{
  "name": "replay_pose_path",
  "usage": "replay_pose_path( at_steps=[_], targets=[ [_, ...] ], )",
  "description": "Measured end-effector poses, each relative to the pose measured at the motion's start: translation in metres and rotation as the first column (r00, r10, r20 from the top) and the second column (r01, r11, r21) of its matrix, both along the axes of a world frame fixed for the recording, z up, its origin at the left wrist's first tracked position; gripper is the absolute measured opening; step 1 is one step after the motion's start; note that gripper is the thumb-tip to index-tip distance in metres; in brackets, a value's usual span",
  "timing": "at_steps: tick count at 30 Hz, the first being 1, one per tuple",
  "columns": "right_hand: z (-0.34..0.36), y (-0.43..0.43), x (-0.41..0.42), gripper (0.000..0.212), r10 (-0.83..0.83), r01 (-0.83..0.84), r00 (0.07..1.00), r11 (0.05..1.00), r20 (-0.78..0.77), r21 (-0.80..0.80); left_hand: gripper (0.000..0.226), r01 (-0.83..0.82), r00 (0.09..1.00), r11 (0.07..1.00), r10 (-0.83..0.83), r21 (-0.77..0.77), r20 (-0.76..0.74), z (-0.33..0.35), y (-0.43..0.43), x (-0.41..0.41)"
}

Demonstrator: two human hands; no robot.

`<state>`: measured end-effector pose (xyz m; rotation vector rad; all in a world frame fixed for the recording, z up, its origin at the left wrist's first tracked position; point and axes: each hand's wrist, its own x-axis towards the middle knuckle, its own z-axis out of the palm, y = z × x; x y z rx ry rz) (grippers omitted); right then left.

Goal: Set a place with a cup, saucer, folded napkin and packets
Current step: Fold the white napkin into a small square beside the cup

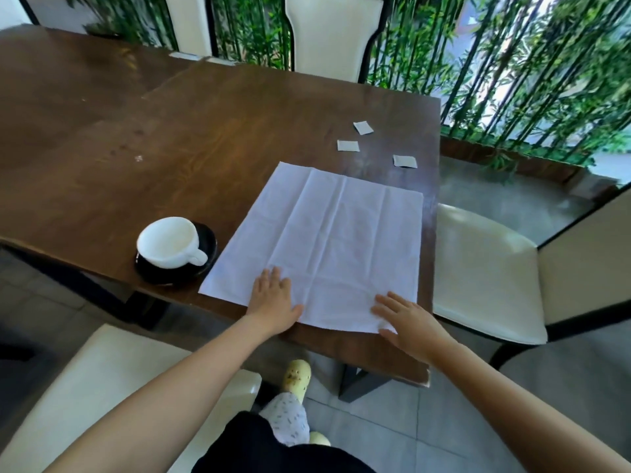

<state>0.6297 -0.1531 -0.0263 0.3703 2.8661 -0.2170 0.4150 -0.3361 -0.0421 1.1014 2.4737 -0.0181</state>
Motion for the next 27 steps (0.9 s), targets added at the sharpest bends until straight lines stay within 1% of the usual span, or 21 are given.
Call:
replay_pose_path(
  at_steps=[2, 3, 5, 6, 7, 8, 11, 12, 13, 15, 18, 20, 21, 23, 24, 25, 26, 27],
  targets=[
    [0.005, -0.001, -0.005, 0.037, 0.02, -0.018, 0.999, 0.999, -0.041, 0.047, 0.078, -0.001, 1.0, 1.0, 0.001, -0.024, -0.007, 0.009, 0.011, 0.009],
    [0.008, 0.0, -0.009, 0.033, 0.005, -0.002, 0.999, 0.998, -0.051, 0.067, 0.078, 0.033, 0.999, 0.999, -0.033, 0.01, 0.005, 0.012, 0.017, 0.015],
    [0.015, 0.005, -0.019, 0.03, -0.044, 0.05, 0.997, 0.995, -0.071, 0.09, 0.077, 0.154, 0.983, 0.974, -0.168, 0.166, 0.073, 0.021, 0.029, 0.032],
    [0.018, 0.008, -0.026, 0.029, -0.053, 0.061, 0.995, 0.993, -0.084, 0.097, 0.075, 0.196, 0.968, 0.951, -0.226, 0.239, 0.108, 0.024, 0.035, 0.041],
    [0.021, 0.011, -0.034, 0.028, -0.055, 0.064, 0.994, 0.993, -0.099, 0.097, 0.07, 0.203, 0.961, 0.937, -0.247, 0.284, 0.127, 0.028, 0.042, 0.049],
    [0.024, 0.013, -0.041, 0.027, -0.056, 0.066, 0.992, 0.994, -0.117, 0.085, 0.061, 0.176, 0.967, 0.933, -0.223, 0.315, 0.122, 0.031, 0.049, 0.056],
    [0.033, 0.021, -0.059, 0.023, -0.056, 0.061, 0.978, 0.998, -0.202, 0.018, 0.015, 0.027, 0.996, 0.892, -0.064, 0.451, 0.068, 0.038, 0.066, 0.064],
    [0.036, 0.026, -0.063, 0.023, -0.062, 0.062, 0.971, 0.998, -0.23, -0.008, 0.012, -0.015, 0.996, 0.881, -0.028, 0.472, 0.083, 0.04, 0.071, 0.064],
    [0.038, 0.032, -0.066, 0.023, -0.074, 0.066, 0.967, 0.997, -0.243, -0.04, 0.018, -0.058, 0.995, 0.877, 0.009, 0.477, 0.104, 0.042, 0.075, 0.062],
    [0.041, 0.049, -0.069, 0.028, -0.11, 0.088, 0.972, 0.989, -0.207, -0.115, 0.026, -0.144, 0.984, 0.866, 0.072, 0.479, 0.165, 0.042, 0.077, 0.055],
    [0.041, 0.081, -0.074, 0.049, -0.17, 0.156, 0.984, 0.966, -0.049, -0.208, 0.023, -0.231, 0.962, 0.84, 0.122, 0.492, 0.244, 0.037, 0.077, 0.041],
    [0.04, 0.102, -0.08, 0.056, -0.183, 0.182, 0.983, 0.958, 0.015, -0.22, 0.023, -0.298, 0.942, 0.816, 0.167, 0.495, 0.291, 0.035, 0.078, 0.035],
    [0.039, 0.111, -0.084, 0.054, -0.193, 0.19, 0.981, 0.953, 0.009, -0.236, 0.022, -0.334, 0.929, 0.799, 0.19, 0.5, 0.318, 0.034, 0.079, 0.034],
    [0.037, 0.124, -0.094, 0.039, -0.226, 0.204, 0.974, 0.924, -0.033, -0.324, 0.022, -0.381, 0.908, 0.789, 0.223, 0.481, 0.354, 0.031, 0.08, 0.033],
    [0.037, 0.129, -0.1, 0.031, -0.236, 0.206, 0.971, 0.903, -0.036, -0.378, 0.025, -0.393, 0.901, 0.795, 0.233, 0.462, 0.366, 0.029, 0.08, 0.033],
    [0.038, 0.132, -0.106, 0.027, -0.221, 0.191, 0.975, 0.889, -0.025, -0.416, 0.029, -0.405, 0.894, 0.796, 0.241, 0.451, 0.377, 0.029, 0.082, 0.035],
    [0.04, 0.133, -0.113, 0.025, -0.175, 0.154, 0.984, 0.888, -0.011, -0.432, 0.034, -0.42, 0.887, 0.788, 0.252, 0.451, 0.387, 0.03, 0.084, 0.038],
    [0.041, 0.133, -0.12, 0.023, -0.114, 0.101, 0.993, 0.893, -0.004, -0.439, 0.041, -0.42, 0.893, 0.779, 0.263, 0.466, 0.365, 0.03, 0.088, 0.043]
  ],
)
